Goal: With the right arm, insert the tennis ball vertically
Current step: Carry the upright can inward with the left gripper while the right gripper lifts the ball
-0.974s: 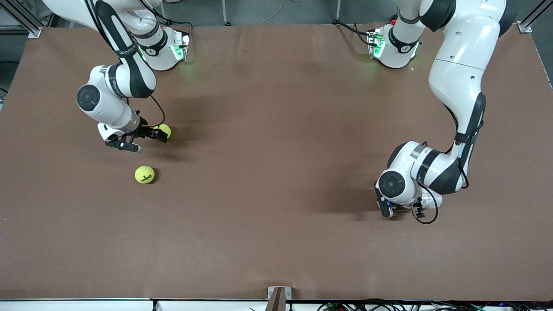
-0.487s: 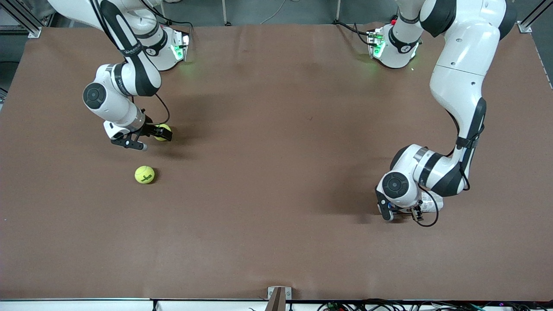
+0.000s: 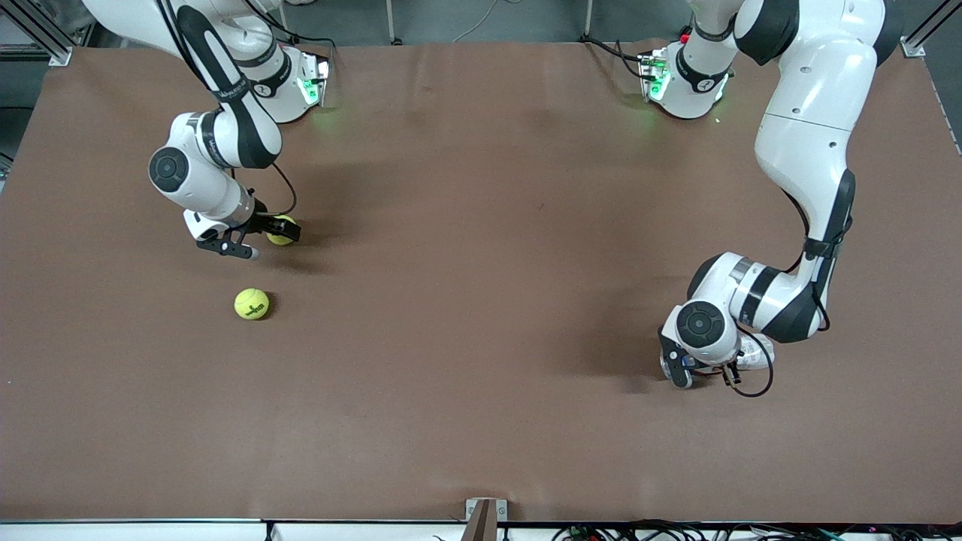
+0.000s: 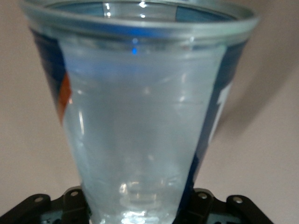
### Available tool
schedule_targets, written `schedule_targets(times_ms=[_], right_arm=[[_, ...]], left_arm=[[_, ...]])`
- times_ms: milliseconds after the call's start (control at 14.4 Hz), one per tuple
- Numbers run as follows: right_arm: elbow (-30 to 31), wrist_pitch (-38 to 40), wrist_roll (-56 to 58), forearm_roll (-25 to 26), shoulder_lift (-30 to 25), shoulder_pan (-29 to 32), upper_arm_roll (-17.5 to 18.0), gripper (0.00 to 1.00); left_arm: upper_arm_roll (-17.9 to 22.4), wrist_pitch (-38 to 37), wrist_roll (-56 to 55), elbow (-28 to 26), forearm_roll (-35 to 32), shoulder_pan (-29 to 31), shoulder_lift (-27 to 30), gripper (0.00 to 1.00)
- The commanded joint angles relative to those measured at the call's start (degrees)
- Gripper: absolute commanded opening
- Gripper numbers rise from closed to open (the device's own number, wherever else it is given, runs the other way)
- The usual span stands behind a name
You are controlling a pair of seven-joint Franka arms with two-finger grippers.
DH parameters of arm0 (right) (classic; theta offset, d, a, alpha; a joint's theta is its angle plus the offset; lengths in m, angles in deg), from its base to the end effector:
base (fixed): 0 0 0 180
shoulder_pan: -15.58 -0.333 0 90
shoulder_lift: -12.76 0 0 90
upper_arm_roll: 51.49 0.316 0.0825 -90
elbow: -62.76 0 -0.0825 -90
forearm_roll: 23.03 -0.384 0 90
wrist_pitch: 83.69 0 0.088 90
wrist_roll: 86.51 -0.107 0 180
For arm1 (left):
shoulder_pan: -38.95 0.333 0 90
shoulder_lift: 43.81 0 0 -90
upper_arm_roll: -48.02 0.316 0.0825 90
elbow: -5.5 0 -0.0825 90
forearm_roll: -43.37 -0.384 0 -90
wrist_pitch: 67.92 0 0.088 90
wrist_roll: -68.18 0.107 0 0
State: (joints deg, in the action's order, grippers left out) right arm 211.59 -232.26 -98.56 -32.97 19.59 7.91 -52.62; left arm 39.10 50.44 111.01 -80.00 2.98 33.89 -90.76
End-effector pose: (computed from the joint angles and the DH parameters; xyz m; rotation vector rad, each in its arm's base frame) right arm 0.4244 0.0451 0.2039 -3.0529 0.3834 0.2069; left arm 0.6849 -0.1188 0.1755 -2.1049 1.7190 0.4472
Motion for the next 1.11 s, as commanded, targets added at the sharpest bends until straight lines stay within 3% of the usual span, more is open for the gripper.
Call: schedule_targets(times_ms=[0, 209, 348, 557, 696, 1043], right_arm=[[1.9, -1.5, 0.2, -1.1, -0.3, -0.1, 0.1, 1.0], [1.9, -2.1, 0.2, -1.1, 0.6, -0.1, 0.1, 0.89], [1.7, -1.5, 0.3, -1.1, 0.6, -0.2, 0.2, 0.6], [0.9, 0.6, 0.7, -1.1, 0.6, 0.0, 0.1, 0.06], [-1.6, 4.7, 0.7, -1.0, 0.3, 0.1, 0.0, 0.01], [-11.8, 17.1, 0.7, -1.0, -0.2, 0.9, -0.3, 0.0]], left_arm=[[-2.1, 0.9, 0.6, -0.1, 2.0, 0.7, -0.1, 0.63], [-4.4, 1.1, 0.8, 0.3, 4.5, 1.4, 1.1, 0.64], [-7.1, 3.0, 0.9, 0.4, 6.4, 1.7, 2.6, 0.64], [-14.4, 7.8, 1.0, 2.0, 12.9, 5.4, 2.7, 0.64], [-17.2, 13.9, 0.9, 2.0, 17.9, 5.2, 2.2, 0.63], [-17.8, 25.0, 0.2, 2.0, 29.6, -1.8, 1.2, 0.63]])
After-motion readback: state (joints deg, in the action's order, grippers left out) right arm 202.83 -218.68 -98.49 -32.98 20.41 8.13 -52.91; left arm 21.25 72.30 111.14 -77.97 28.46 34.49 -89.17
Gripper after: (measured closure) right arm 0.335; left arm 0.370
